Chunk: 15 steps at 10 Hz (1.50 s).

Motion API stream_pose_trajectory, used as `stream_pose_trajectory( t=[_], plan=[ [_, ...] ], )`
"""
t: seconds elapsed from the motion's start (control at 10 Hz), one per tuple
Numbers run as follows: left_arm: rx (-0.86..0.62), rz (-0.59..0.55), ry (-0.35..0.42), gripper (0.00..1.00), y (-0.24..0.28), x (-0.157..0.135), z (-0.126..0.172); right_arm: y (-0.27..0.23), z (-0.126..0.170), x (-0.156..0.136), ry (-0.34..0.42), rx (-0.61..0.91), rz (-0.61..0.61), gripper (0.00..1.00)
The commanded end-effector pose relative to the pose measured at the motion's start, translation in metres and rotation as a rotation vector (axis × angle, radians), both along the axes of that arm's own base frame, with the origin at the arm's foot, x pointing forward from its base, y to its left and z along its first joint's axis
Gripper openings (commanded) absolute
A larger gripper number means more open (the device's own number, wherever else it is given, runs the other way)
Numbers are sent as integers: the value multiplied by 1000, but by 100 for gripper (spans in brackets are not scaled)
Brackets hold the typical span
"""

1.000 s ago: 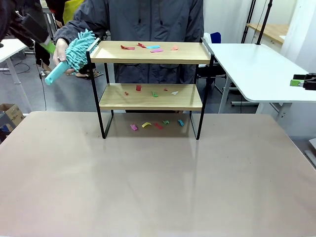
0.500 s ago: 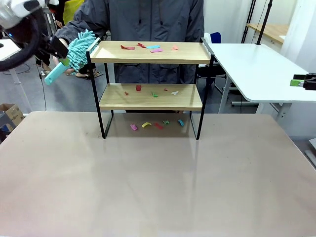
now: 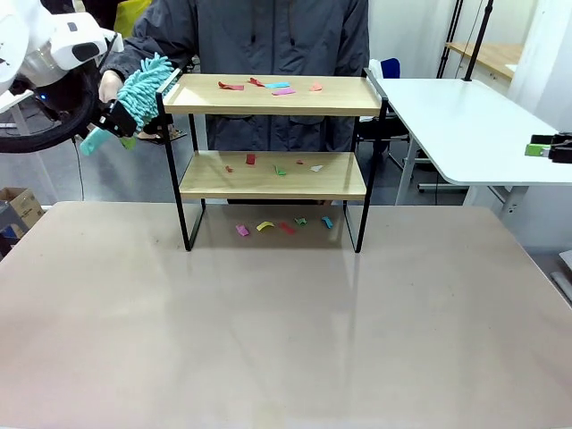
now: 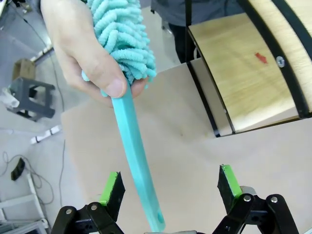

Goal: Clean the shelf.
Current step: Pick up the Duster handed by the human.

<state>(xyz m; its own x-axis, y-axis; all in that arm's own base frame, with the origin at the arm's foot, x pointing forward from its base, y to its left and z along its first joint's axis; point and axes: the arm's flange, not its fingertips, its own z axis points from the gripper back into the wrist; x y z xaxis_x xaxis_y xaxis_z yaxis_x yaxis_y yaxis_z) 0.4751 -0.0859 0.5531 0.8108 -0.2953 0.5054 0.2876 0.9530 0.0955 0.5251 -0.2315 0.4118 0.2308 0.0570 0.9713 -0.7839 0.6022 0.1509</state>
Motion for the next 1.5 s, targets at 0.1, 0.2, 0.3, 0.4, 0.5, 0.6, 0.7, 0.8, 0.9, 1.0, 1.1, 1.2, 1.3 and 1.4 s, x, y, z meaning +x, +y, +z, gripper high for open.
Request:
stream_pose_trajectory(
  t=[0.1, 0.2, 0.3, 0.4, 0.5, 0.6, 0.7, 0.8, 0.9, 1.0, 1.1, 1.2, 1.3, 1.4],
  plan=[
    [-9, 56, 10, 43, 6, 2, -2, 2, 2, -1, 1, -8, 4, 100],
    [-13, 58, 13, 43, 8, 3, -2, 2, 2, -1, 1, -8, 4, 100],
    [-13, 63, 13, 0, 8, 2, -1, 2, 2, -1, 1, -8, 4, 100],
    [-17, 56, 23, 36, 7, 2, -2, 2, 2, -1, 1, -8, 4, 100],
    [-9, 62, 23, 0, 7, 2, -2, 2, 2, -1, 1, -8, 4, 100],
    [-4, 74, 20, 0, 8, 2, -2, 2, 2, -1, 1, -8, 4, 100],
    [-14, 87, 23, 0, 9, 3, -1, 2, 2, -1, 1, -8, 4, 100],
    [-13, 102, 26, 0, 10, 4, -1, 2, 2, -1, 1, -8, 4, 100],
    [-11, 117, 29, 0, 11, 3, -1, 2, 2, -1, 1, -8, 4, 100],
    [-11, 131, 28, 0, 12, 3, -1, 2, 2, -1, 1, -8, 4, 100],
    [-18, 144, 23, 0, 12, 4, 0, 2, 2, -1, 1, -8, 4, 100],
    [-20, 153, 25, 0, 13, 2, -1, 2, 2, -1, 1, -8, 4, 100],
    [-34, 172, 24, 0, 14, 3, 1, 2, 2, -1, 1, -8, 4, 100],
    [-56, 190, 64, 0, 16, 2, 0, 2, 2, -1, 1, -8, 4, 100]
  ],
)
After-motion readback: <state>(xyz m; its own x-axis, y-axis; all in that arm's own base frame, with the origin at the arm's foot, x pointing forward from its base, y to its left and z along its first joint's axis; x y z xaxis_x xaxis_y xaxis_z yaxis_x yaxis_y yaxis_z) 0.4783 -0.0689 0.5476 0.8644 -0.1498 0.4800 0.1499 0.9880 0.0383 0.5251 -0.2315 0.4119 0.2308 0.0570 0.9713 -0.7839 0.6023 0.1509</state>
